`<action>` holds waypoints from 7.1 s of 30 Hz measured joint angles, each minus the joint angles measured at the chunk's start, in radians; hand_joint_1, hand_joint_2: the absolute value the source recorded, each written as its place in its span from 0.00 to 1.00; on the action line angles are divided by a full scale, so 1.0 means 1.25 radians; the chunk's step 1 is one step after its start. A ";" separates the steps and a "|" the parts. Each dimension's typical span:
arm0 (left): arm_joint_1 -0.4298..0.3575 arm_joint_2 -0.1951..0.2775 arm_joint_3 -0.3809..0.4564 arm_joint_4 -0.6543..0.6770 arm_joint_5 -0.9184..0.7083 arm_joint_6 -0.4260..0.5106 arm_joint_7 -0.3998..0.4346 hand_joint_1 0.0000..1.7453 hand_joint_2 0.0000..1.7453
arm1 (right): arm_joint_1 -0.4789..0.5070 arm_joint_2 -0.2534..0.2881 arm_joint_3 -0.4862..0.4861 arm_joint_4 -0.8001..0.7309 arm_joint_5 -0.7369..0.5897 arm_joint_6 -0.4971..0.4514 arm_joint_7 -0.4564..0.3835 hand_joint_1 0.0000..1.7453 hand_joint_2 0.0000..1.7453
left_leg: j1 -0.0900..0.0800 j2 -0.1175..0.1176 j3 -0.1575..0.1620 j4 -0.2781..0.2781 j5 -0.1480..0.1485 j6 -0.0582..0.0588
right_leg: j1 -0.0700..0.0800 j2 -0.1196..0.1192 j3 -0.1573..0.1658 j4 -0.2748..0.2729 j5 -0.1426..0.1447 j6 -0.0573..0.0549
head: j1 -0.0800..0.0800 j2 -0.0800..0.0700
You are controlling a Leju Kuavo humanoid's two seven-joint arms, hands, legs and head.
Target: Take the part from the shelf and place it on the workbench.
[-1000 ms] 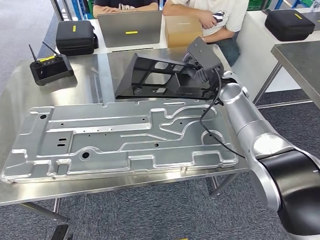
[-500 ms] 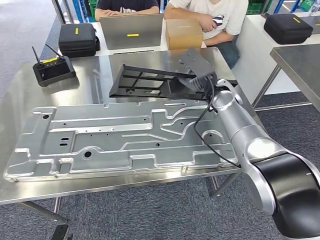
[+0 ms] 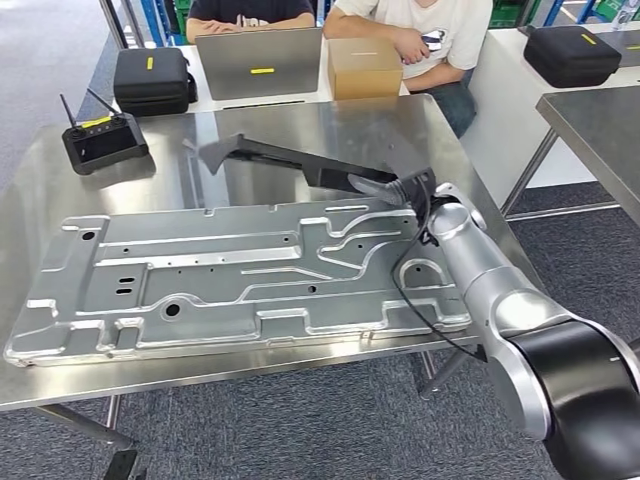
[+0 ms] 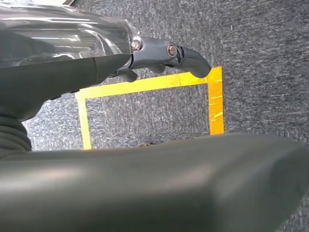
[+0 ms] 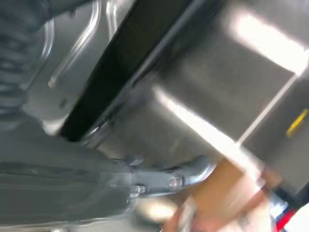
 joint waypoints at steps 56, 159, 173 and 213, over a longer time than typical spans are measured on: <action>0.054 0.000 0.070 0.000 0.118 0.000 -0.098 0.00 0.00 | 0.706 -0.267 -0.246 -1.351 -0.265 -0.036 -0.258 0.00 0.00 | -0.001 -0.006 -0.011 0.000 -0.002 0.001 | -0.001 -0.006 -0.010 -0.002 -0.003 -0.001 | 0.000 0.000; 0.045 0.008 0.110 0.000 0.066 0.024 -0.068 0.00 0.00 | 0.973 0.071 -0.742 -0.231 0.106 0.165 -0.279 0.00 0.00 | -0.002 0.011 0.073 -0.072 -0.006 0.028 | -0.003 -0.010 -0.166 0.139 -0.018 0.005 | 0.003 0.000; 0.046 0.007 0.110 0.000 0.051 0.022 -0.062 0.00 0.00 | 0.865 0.028 -0.895 0.080 0.120 0.055 -0.063 0.00 0.00 | -0.008 0.009 -0.056 0.056 -0.034 -0.011 | 0.003 -0.016 0.002 -0.027 0.034 -0.038 | 0.000 0.000; 0.046 0.004 0.109 0.000 0.030 0.032 0.018 0.00 1.00 | 0.836 0.030 -0.970 0.138 0.173 0.052 0.086 0.00 1.00 | 0.000 0.006 0.038 -0.021 0.009 -0.011 | 0.007 -0.014 -0.014 -0.022 0.037 -0.027 | -0.001 0.000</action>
